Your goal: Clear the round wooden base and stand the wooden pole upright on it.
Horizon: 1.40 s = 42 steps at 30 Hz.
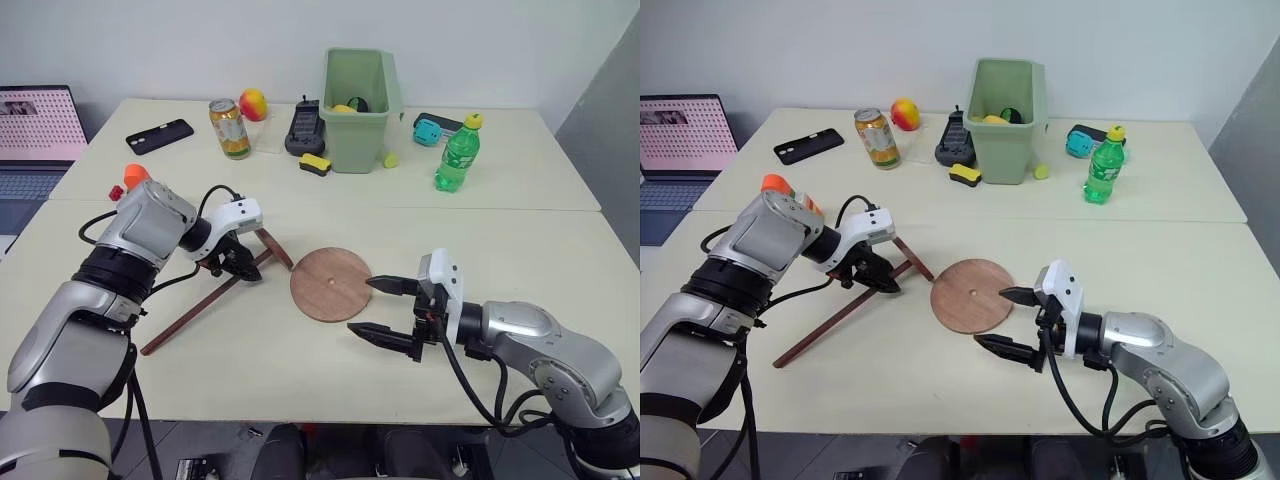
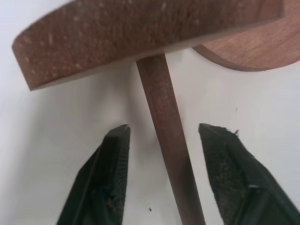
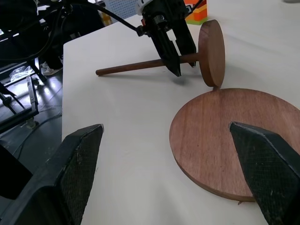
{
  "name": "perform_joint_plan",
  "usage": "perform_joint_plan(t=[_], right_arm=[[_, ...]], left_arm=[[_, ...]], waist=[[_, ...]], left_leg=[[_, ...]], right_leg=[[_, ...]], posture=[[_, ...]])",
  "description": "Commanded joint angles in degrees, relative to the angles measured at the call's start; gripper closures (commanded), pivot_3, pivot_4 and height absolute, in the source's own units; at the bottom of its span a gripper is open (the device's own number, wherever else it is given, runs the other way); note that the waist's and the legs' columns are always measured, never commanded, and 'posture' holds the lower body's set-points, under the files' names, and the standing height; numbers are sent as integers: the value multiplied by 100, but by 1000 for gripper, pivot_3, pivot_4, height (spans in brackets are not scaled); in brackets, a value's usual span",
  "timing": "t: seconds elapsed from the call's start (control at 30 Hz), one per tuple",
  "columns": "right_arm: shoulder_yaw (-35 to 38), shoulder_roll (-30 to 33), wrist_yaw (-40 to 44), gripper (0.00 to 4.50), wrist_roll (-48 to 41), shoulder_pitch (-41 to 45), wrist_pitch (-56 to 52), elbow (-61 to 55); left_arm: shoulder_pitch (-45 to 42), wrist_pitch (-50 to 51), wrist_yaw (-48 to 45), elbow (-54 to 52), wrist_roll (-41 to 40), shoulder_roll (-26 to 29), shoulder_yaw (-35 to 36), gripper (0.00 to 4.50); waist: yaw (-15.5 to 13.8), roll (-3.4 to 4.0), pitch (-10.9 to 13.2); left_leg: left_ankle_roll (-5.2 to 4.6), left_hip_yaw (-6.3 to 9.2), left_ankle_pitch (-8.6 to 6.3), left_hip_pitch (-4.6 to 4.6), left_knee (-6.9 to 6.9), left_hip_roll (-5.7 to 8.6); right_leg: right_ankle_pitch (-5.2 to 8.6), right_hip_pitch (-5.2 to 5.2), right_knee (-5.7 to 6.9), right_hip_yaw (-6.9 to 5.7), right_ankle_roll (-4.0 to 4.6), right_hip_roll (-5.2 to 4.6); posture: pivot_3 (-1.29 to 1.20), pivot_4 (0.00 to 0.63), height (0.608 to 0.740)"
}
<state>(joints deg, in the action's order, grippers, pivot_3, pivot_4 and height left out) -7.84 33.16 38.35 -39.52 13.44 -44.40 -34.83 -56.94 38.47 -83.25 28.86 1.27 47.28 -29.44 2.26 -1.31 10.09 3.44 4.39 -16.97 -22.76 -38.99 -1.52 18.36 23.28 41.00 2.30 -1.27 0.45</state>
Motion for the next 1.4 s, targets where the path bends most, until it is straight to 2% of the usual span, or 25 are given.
perform_joint_plan(t=[0.03, 0.2, 0.4, 0.57, 0.63, 0.7, 0.77, 0.97, 1.07, 1.2, 1.4], right_arm=[[169, -22, 3, 0, -115, 124, 4, -85], [194, 15, 23, 0, -132, 188, -44, -68], [258, 64, 98, 0, -170, 233, -115, -55], [494, 214, 94, 0, -219, 228, -152, -122], [555, 249, 88, 0, -252, 206, -152, -128], [702, 333, 105, 0, -258, 211, -117, -111], [800, 401, 136, 0, -212, 226, -35, -72], [976, 623, 338, 0, 41, 127, 338, 85], [1088, 674, 343, 0, 120, 7, 454, 95], [1289, 659, 176, 0, 114, -366, 516, -89], [1211, 522, -99, 0, 289, -1026, 639, -465]], left_arm=[[31, 65, -81, -175, 35, 87, 192, 3347], [144, 268, -117, -368, -23, 142, 261, 4241], [1, 472, 12, -271, -109, 113, 530, 4236], [-561, 425, 637, -230, -1410, -198, 2550, 4236], [-632, 535, 897, -236, -1603, -309, 2884, 4236], [-517, -254, 2049, -622, -1889, -841, 3813, 4236], [-388, -535, 2816, -1030, -1985, -1254, 4246, 4236], [432, -864, 3652, -2576, -2885, -2560, 4681, 4236], [873, -843, 4046, -3185, -3212, -3089, 4654, 4236], [1388, -451, 3894, -3689, -3680, -3194, 4346, 4236], [1488, -447, 3280, -3201, -3893, -2925, 4043, 4236]], waist=[[0, 0, 0], [1, 0, 0], [2, 0, 0], [-35, -12, 8], [-46, -19, 4], [-45, -6, -3], [-62, -3, -6], [-61, -6, -5], [-62, -6, -6], [-61, -7, -6], [-61, -6, -6]], left_leg=[[0, 0, 0, 0, 0, 0], [0, 2, 0, 0, 0, -1], [0, 3, 0, 0, 0, 0], [0, 9, 0, -15, -10, -11], [0, 8, 0, -17, -13, -5], [0, 6, 0, -7, -10, -2], [0, 12, 0, -2, -9, -11], [3, 6, 2, -11, -24, -3], [3, 1, 2, -13, -26, -3], [2, -4, 1, -9, -26, -3], [1, -13, 1, -6, -26, 2]], right_leg=[[0, 0, 0, 0, 0, 0], [0, 0, 0, 1, 0, -1], [0, 0, 1, 1, 0, -1], [0, 5, 2, -6, 0, -7], [0, 0, -2, -13, 0, -6], [0, -2, -1, -8, 0, -9], [1, -6, 1, -2, -2, -58], [0, -8, 2, 4, -3, -64], [0, -8, 2, 6, -3, -64], [0, -10, 5, 9, -3, -62], [0, -11, 10, 5, -2, -41]], posture=[[0, 150, 740], [0, 150, 740], [0, 150, 740], [0, 150, 740], [0, 150, 740], [0, 150, 740], [0, 150, 740], [0, 150, 740], [0, 150, 740], [0, 150, 740], [0, 150, 740]])
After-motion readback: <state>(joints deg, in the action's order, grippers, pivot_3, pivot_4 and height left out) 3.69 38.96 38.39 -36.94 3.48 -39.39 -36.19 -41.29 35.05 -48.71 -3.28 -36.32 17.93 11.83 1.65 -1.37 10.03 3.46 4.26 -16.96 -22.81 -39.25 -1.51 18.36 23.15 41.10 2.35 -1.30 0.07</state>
